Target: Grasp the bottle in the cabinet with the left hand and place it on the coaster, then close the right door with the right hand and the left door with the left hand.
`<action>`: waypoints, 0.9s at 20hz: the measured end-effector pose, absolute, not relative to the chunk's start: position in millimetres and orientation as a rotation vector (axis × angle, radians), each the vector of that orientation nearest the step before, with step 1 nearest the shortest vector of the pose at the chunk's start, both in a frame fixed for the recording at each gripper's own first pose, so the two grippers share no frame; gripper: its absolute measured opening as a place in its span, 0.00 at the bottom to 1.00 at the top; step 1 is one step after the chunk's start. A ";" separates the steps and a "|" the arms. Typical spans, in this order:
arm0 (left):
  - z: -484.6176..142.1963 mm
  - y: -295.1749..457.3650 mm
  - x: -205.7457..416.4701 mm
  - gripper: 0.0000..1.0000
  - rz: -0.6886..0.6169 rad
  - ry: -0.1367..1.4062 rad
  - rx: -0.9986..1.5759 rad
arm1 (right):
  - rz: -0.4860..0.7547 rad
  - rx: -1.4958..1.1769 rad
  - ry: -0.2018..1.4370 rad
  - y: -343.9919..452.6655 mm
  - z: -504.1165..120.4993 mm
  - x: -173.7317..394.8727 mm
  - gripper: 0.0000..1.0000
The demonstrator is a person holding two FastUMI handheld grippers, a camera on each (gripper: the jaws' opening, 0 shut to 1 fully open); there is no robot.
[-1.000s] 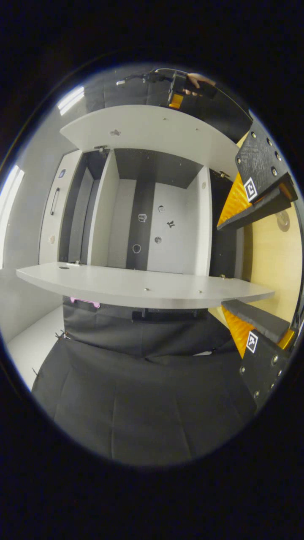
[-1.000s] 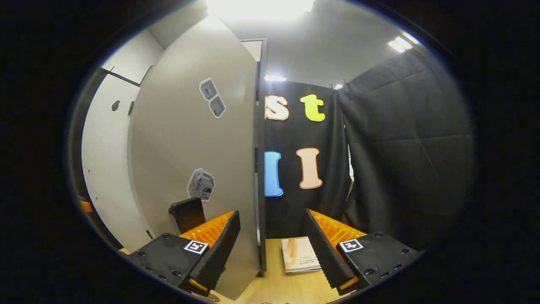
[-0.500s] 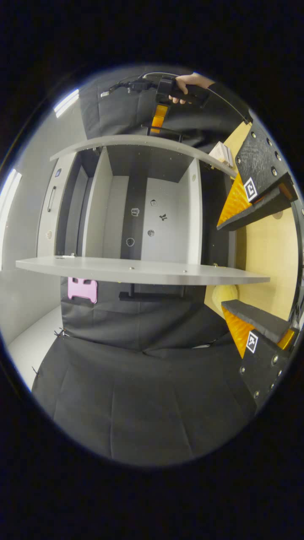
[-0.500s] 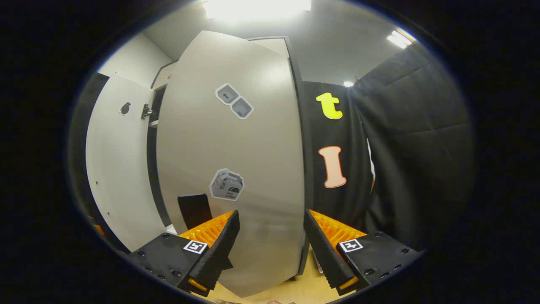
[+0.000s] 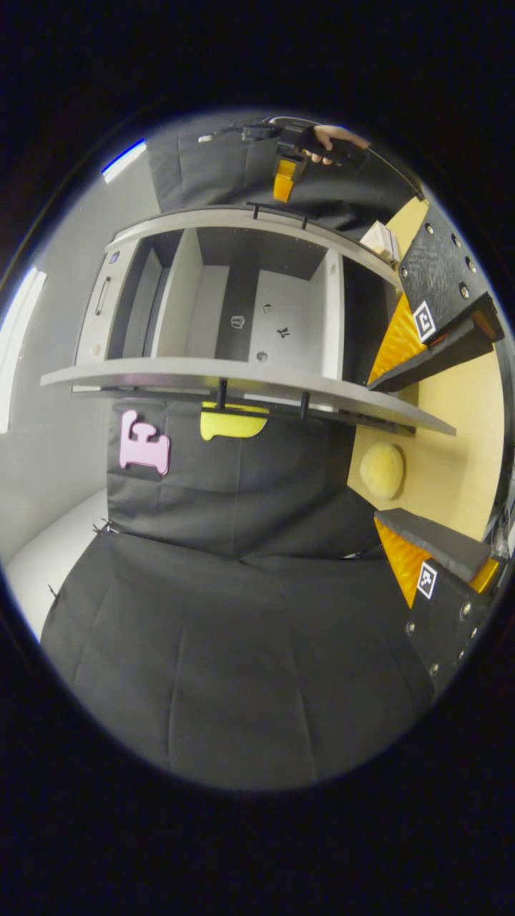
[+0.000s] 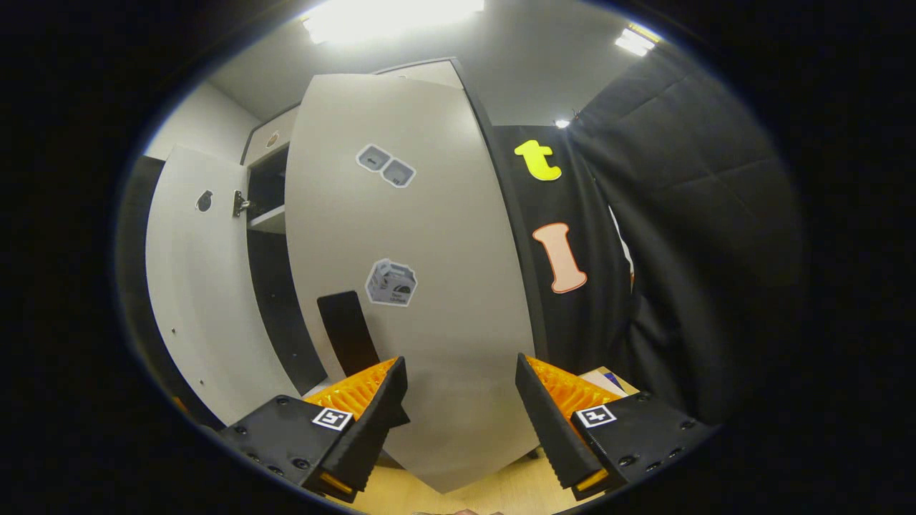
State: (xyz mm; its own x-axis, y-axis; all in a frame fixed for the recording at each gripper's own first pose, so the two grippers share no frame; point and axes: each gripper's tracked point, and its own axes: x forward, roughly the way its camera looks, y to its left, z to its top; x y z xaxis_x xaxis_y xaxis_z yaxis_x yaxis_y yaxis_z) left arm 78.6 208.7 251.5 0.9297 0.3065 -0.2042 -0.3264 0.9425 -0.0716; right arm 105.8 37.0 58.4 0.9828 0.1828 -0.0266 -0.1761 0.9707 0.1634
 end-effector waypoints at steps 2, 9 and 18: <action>255.3 227.3 77.5 1.00 0.334 0.170 -0.119 | 0.167 0.132 0.052 34.8 52.1 98.4 0.97; 290.6 288.7 88.7 0.95 0.365 0.069 -0.113 | 0.127 0.052 0.069 27.2 31.8 68.9 0.97; 331.6 322.4 162.8 0.94 0.235 0.008 -0.053 | 0.076 0.045 0.097 19.3 15.7 49.2 0.98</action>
State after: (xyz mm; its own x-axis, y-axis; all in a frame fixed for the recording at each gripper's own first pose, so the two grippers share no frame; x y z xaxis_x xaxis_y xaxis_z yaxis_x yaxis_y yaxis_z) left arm 162.8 322.4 331.6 0.9725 0.2324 -0.0138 -0.2328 0.9711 -0.0518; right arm 49.2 19.3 15.7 0.9925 0.0775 -0.0948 -0.0731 0.9961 0.0488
